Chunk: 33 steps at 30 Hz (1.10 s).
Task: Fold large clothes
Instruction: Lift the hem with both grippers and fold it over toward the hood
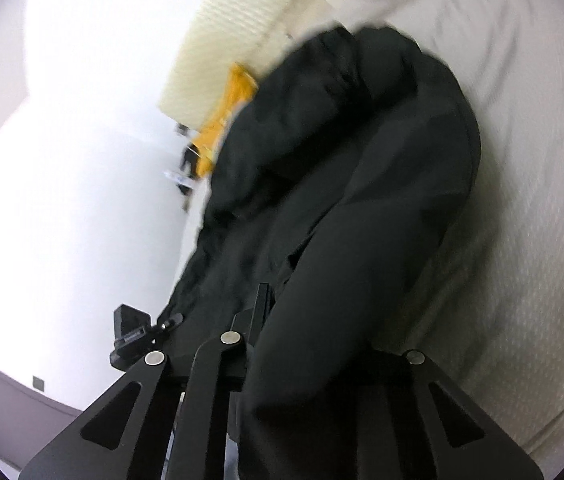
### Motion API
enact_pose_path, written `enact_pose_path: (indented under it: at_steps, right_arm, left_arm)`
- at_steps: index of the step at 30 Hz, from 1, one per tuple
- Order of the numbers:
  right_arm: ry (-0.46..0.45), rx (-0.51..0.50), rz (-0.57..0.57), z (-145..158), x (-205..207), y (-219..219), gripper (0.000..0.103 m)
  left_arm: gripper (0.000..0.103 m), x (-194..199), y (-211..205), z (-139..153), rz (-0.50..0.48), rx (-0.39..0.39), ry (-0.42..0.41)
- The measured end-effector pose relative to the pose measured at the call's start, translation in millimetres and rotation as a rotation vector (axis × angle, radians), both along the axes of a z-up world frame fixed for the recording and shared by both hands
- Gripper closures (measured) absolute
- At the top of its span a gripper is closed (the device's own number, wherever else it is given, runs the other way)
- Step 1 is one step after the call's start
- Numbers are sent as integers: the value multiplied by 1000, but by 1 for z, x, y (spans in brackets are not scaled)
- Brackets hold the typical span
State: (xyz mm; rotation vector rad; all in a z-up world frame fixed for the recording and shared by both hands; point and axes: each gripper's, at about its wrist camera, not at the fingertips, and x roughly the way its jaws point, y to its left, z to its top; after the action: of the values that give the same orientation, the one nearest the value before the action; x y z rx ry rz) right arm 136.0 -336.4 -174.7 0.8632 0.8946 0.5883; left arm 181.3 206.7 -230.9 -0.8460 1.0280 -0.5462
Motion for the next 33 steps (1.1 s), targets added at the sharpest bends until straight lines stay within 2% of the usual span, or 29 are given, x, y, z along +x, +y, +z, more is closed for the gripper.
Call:
enact_pose_path:
  at_steps: [7,15,20,33]
  right_arm:
    - [-100,34,-10,32,-22,-7,94]
    - [-207,97,-42,89,-76,-44,95]
    - [-263,119,-52,114,-115,-47,95]
    - [-308,136,-25,132,-203,-26,94]
  left_arm:
    - [97,-13,14,43,32,-36,-62]
    - [98,-41,39,98,40,-42,-149]
    - [98,-68,49,128,34,-37,-182]
    - [98,-137,63,154,14,29,-171]
